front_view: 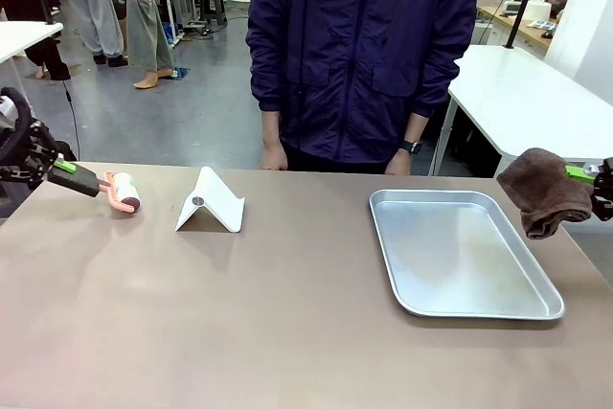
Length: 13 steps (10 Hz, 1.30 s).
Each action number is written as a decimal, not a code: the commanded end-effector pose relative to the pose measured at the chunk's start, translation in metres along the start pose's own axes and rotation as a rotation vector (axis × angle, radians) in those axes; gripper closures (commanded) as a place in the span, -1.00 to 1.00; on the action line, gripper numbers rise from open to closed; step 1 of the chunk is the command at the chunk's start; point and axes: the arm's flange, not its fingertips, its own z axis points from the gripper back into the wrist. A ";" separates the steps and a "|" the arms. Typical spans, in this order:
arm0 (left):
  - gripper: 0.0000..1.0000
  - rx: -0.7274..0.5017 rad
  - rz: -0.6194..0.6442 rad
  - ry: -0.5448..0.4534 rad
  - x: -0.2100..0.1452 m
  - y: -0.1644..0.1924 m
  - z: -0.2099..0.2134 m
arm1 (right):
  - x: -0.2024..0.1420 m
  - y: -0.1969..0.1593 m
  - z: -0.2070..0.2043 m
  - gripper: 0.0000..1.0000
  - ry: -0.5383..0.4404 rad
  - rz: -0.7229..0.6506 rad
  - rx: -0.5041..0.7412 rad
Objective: Clean the surface of the table.
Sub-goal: Clean the area not pointed to by the person.
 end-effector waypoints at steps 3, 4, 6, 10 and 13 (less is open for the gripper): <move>0.55 -0.301 -0.103 -0.026 -0.045 -0.017 0.030 | 0.001 0.004 -0.002 0.81 -0.002 -0.001 0.005; 0.55 -0.383 -0.131 -0.016 -0.066 -0.021 0.055 | 0.001 0.004 -0.002 0.81 -0.002 -0.001 0.005; 0.55 -0.513 -0.186 0.035 -0.111 -0.015 0.104 | 0.001 0.004 -0.002 0.81 -0.002 -0.001 0.005; 0.55 -0.643 -0.278 0.277 -0.198 0.048 0.175 | 0.001 0.004 -0.002 0.81 -0.002 -0.001 0.005; 0.55 -0.666 -0.288 0.244 -0.260 0.095 0.184 | 0.001 0.004 -0.002 0.81 -0.002 -0.001 0.005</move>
